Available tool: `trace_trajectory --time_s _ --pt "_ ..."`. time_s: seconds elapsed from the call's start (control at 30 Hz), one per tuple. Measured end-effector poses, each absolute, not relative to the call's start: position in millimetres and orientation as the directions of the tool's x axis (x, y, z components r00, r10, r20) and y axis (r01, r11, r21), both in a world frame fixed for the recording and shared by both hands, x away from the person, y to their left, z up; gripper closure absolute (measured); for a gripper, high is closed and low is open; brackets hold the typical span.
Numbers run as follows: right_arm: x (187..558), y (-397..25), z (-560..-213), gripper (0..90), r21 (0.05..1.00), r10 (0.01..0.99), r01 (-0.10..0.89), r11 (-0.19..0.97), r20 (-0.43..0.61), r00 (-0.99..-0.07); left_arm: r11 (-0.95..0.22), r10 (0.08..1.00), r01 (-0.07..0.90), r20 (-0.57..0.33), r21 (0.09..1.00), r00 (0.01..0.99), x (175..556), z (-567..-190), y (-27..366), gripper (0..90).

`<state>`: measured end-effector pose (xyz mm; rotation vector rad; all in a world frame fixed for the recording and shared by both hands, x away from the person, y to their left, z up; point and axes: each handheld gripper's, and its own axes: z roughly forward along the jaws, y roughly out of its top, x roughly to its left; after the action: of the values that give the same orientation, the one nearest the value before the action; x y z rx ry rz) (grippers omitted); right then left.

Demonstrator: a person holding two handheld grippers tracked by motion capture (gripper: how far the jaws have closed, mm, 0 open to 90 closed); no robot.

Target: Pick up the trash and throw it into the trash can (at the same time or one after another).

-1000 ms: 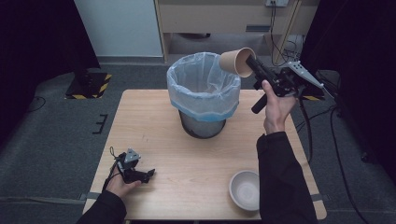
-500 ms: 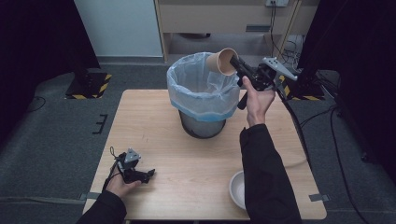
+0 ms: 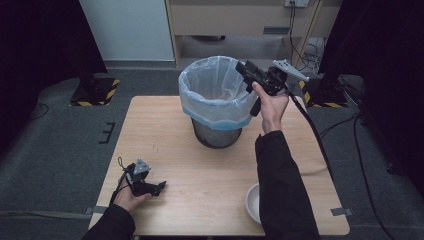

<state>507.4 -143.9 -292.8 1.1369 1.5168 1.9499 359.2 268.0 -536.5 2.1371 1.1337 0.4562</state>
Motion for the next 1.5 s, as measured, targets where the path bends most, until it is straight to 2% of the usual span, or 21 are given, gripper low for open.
trace_trajectory --time_s 0.27,0.5,0.63,0.93,1.13,1.5 --pt "477 -173 -274 37.5 0.93 0.717 0.125 -0.345 0.347 -0.604 -0.403 0.827 0.595 -0.003 0.696 0.563 359 -536 268 0.0" --pt "438 -206 -278 32.5 0.934 0.72 0.127 -0.333 0.339 -0.606 -0.402 0.828 0.595 -0.003 0.696 0.561 359 -536 268 0.0" --pt "412 -226 -297 31.0 0.935 0.72 0.146 -0.324 0.344 -0.602 -0.4 0.828 0.596 -0.003 0.696 0.56 359 -536 268 0.0" --pt "381 -245 -337 31.1 0.946 0.749 0.191 -0.262 0.324 -0.578 -0.4 0.829 0.596 -0.003 0.696 0.56 359 -536 267 0.0" --pt "363 -248 -366 31.7 0.966 0.785 0.224 -0.129 0.238 -0.572 -0.399 0.829 0.596 -0.003 0.697 0.559 359 -536 267 0.0" --pt "345 -258 -415 33.6 0.939 0.805 0.343 0.024 0.185 -0.563 -0.399 0.829 0.596 -0.003 0.696 0.559 359 -536 267 0.0"
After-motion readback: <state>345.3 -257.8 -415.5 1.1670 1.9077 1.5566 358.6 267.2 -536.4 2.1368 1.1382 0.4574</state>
